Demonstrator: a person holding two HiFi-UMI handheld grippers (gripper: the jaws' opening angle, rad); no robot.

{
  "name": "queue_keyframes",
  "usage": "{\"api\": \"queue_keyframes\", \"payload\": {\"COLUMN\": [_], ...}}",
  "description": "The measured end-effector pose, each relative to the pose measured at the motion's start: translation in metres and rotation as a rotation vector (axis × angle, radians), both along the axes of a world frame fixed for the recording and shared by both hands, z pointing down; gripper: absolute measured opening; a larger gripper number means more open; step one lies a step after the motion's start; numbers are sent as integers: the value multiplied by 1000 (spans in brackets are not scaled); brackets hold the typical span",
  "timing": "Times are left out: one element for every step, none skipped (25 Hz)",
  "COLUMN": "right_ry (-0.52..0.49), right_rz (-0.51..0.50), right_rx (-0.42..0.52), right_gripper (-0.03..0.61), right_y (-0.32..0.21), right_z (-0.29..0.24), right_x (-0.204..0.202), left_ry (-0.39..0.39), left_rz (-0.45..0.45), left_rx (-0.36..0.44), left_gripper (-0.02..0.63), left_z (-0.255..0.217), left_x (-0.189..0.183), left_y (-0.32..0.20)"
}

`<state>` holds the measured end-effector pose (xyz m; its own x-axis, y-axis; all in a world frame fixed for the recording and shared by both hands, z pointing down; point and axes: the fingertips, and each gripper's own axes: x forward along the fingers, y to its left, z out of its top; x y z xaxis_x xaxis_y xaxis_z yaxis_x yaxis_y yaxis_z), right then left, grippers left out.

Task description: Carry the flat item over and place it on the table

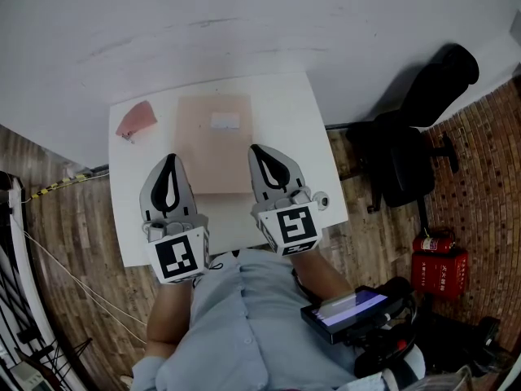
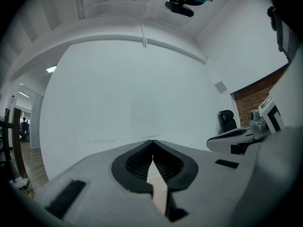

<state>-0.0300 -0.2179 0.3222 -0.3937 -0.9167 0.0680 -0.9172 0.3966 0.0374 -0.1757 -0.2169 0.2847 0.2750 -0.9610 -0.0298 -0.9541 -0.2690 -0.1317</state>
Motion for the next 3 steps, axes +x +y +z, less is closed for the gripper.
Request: {"api": "queue_keyframes", "payload": {"right_ry": [0,-1,-1], "right_rz": [0,1,1], "right_rx": [-1,-1,-2], "right_gripper": [3,3,3], "right_y": [0,0,-1], "right_z": [0,1,1], "right_x": [0,0,0], "left_ry": [0,0,-1], "left_rz": [0,2,4], "left_rx": [-1,-2,-2], "left_gripper": [9,9,9], "left_z": [1,1,2], "left_x": [0,0,0], "left_y": [0,-1,-1]}}
